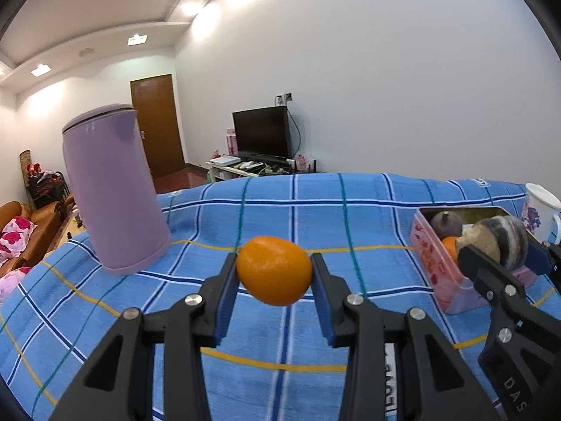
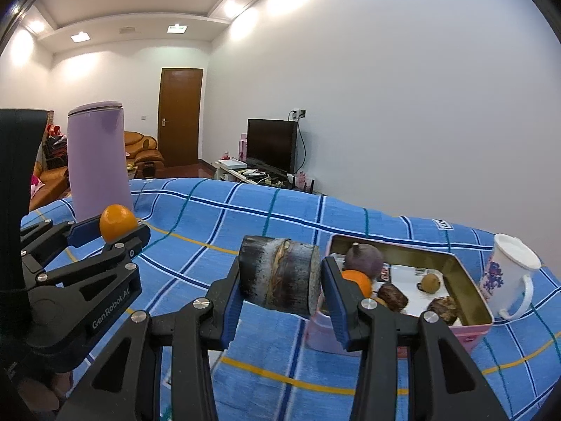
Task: Organize fruits
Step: 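Carry the orange and dark cylinder over the pink tin with both tools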
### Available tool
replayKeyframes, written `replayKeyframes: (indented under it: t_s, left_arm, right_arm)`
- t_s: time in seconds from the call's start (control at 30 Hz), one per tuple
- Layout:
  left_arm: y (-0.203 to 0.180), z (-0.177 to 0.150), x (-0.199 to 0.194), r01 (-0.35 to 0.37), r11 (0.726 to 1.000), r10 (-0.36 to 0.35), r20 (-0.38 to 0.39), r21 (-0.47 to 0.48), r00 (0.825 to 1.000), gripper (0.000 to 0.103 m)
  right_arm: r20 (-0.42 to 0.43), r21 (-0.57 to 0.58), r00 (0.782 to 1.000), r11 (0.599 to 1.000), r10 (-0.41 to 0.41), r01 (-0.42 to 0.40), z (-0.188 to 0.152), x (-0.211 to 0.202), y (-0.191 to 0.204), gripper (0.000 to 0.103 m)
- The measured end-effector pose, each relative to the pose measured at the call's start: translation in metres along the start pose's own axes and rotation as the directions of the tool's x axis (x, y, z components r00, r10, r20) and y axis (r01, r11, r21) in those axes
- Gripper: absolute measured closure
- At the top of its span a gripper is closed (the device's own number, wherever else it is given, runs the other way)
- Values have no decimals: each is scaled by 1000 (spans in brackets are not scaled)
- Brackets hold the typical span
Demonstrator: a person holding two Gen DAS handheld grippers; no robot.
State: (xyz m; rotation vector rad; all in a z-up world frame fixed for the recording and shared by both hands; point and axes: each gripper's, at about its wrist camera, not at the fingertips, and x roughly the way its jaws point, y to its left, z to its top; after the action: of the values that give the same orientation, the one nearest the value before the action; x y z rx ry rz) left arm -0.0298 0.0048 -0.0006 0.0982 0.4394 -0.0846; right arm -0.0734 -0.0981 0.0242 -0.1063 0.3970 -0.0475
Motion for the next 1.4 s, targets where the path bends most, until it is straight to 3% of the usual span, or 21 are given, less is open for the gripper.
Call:
replayKeyframes:
  t_s: [0.93, 1.4]
  left_arm:
    - [-77, 4, -12, 99, 994, -98, -15, 49, 995, 61]
    - [-134, 16, -19, 225, 967, -224, -19, 117, 974, 61]
  right_arm:
    - [4, -1, 997, 997, -72, 72, -13, -23, -66, 58]
    - [-34, 66, 987, 985, -156, 158, -21, -25, -123, 58]
